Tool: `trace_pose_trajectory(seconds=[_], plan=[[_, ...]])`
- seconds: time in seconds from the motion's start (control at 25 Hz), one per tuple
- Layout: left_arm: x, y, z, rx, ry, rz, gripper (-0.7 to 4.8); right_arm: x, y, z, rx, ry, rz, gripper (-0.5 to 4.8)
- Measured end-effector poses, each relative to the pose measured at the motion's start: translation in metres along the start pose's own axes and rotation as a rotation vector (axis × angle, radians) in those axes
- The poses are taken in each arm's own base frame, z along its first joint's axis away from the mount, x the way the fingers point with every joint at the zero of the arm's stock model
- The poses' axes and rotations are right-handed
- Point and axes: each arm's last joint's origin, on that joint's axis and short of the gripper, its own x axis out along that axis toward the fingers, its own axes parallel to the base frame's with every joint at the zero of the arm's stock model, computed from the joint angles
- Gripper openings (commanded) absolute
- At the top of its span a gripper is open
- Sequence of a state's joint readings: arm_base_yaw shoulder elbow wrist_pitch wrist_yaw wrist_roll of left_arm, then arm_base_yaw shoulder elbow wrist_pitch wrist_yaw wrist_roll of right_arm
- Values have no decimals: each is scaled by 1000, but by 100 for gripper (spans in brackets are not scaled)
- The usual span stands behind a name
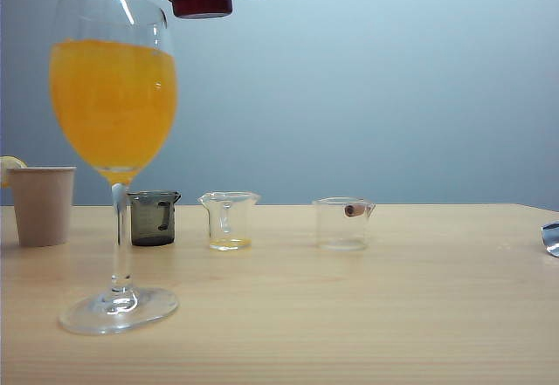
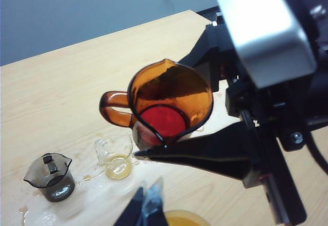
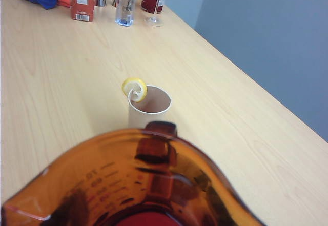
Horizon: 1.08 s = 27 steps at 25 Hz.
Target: Pick up the fourth measuring cup from the left, pour the grenadine inside into the goblet, and finally put the measuring cup back in its original place.
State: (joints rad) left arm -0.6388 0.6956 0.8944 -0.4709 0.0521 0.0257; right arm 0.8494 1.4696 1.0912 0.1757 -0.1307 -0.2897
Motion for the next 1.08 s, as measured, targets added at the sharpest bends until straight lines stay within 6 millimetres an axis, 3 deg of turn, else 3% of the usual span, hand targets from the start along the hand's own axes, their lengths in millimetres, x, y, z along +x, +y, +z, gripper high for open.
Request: trace_pose_trajectory(seconds=[0.32, 1.08], plan=[[-1, 0, -4, -2, 36, 2, -5, 2, 15, 4, -124, -13, 43, 11], [-6, 2, -4, 0, 27, 71, -5, 2, 15, 0, -401, 23, 56, -1]])
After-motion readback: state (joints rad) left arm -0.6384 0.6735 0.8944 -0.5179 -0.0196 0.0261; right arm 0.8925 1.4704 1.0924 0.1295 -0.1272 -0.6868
